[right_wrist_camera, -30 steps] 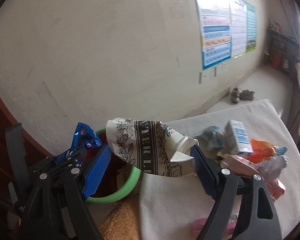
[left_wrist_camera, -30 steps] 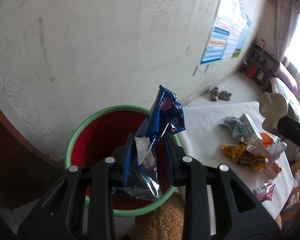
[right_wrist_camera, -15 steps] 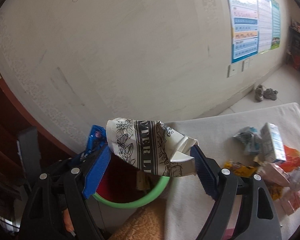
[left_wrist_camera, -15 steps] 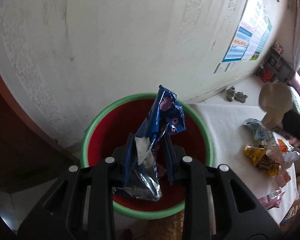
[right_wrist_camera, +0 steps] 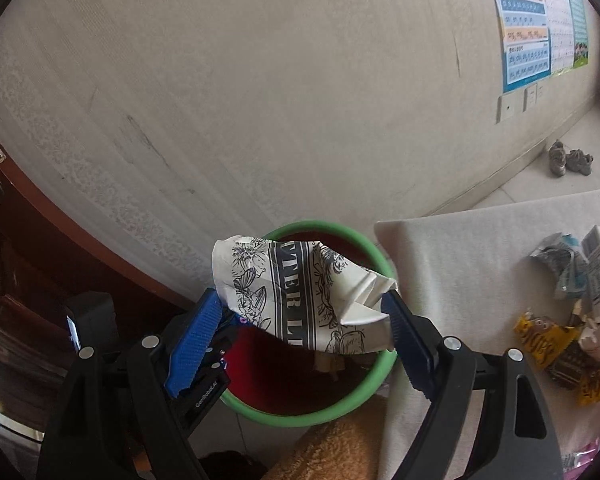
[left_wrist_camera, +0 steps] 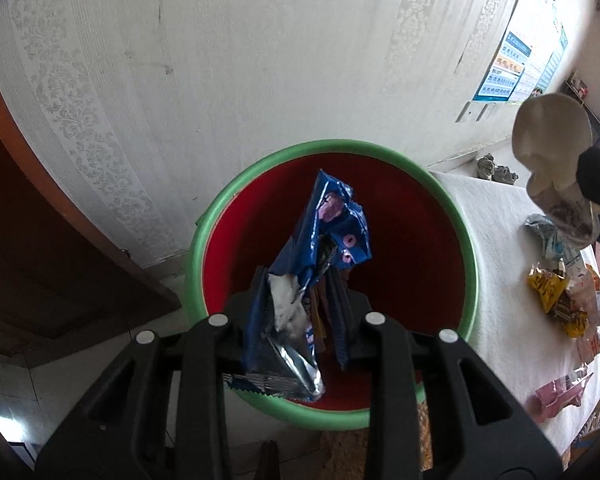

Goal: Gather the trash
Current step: 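Open the left gripper over the bin while the right gripper releases the paper wrapper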

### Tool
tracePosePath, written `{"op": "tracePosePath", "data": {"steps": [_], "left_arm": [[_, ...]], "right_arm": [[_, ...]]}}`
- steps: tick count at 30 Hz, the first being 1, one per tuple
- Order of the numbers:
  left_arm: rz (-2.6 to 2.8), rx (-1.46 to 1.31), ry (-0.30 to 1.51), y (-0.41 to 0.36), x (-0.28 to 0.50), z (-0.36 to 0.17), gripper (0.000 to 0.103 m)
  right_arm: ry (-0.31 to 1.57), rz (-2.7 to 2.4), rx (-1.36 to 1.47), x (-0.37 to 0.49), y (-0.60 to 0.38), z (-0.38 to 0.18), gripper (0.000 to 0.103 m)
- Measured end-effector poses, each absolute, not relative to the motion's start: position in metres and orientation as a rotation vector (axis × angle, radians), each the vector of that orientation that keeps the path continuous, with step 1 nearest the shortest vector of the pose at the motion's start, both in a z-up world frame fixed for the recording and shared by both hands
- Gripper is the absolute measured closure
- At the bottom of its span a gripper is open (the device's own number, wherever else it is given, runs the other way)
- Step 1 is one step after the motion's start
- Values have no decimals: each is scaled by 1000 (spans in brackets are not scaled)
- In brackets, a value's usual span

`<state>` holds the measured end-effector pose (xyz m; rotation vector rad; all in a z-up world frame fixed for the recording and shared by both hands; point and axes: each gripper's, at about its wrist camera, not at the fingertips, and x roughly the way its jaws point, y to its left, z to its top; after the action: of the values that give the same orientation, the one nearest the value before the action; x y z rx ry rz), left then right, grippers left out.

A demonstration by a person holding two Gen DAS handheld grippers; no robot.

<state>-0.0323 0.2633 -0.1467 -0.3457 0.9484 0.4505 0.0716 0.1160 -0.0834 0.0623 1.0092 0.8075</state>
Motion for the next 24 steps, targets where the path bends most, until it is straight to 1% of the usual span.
{"op": "tracePosePath", "data": {"steps": [1,3,4,8,19,24], "left_arm": [[455,-350,943,266,-32,-147,71],[461,-363,943,269,-31,-148,45],[469,-368,933,270,-34,-147,43],[490,-375,935,273,-39,-149,40],[494,-344,923,266,-40,-138,40],[441,-312,912,249,-29,-129,40]], "right_arm": [[1012,812,65,72,118,-84,23],[1019,815,70,72,121,-85,23],[1020,816,73,72,122,-85,23],[1019,823,82,71,123,-85,18],[949,799,17,59,107,-74,18],[940,701,8,55,61,-79,18]]}}
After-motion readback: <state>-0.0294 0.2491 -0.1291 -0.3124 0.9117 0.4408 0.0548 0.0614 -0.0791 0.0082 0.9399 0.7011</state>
